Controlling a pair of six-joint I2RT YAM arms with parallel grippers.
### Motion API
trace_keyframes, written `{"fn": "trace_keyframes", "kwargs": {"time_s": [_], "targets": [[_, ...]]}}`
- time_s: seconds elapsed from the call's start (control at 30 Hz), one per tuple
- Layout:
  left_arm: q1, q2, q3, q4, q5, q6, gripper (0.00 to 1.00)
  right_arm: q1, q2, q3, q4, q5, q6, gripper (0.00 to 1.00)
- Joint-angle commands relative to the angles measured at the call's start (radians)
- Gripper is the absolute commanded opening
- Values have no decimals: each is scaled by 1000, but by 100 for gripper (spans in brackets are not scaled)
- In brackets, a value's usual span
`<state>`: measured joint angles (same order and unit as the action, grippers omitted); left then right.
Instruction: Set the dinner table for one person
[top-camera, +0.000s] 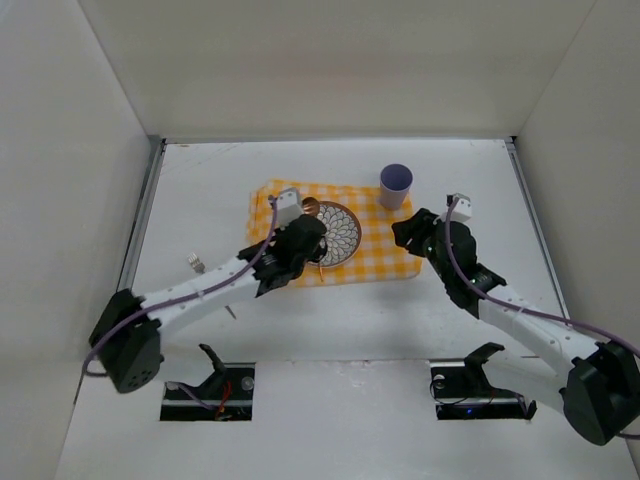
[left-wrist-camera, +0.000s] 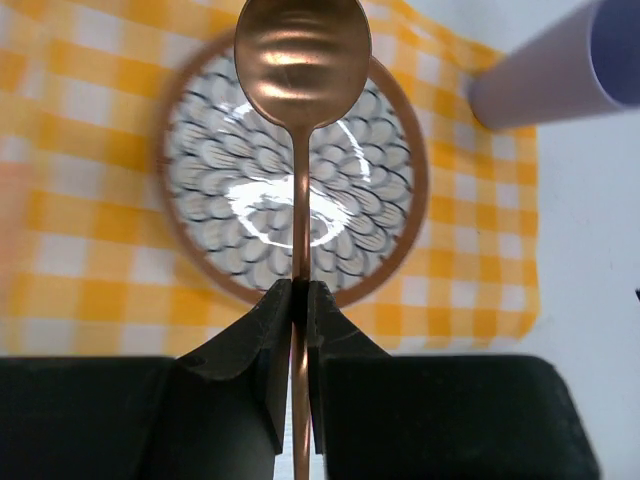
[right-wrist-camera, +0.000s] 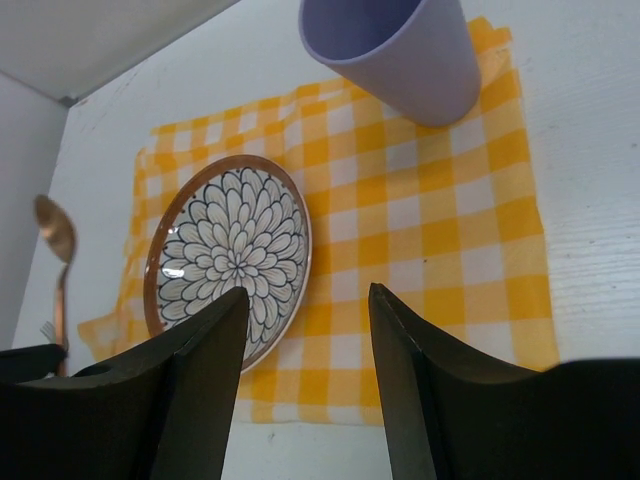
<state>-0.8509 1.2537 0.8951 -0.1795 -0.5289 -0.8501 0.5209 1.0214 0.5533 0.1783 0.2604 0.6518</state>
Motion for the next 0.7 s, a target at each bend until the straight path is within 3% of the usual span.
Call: {"fn": "trace_keyframes", "kwargs": {"time_s": [0.0, 0.27, 0.67], "targets": [[-43, 143, 109, 179, 75, 13, 0, -31, -29, 2, 4, 33, 22, 58], [-66, 423, 313, 258, 115, 5, 0, -103, -58, -33, 4, 28, 80, 59], [-63, 661, 461, 274, 145, -27, 0, -111, -87, -47, 16, 7, 88, 59]]}}
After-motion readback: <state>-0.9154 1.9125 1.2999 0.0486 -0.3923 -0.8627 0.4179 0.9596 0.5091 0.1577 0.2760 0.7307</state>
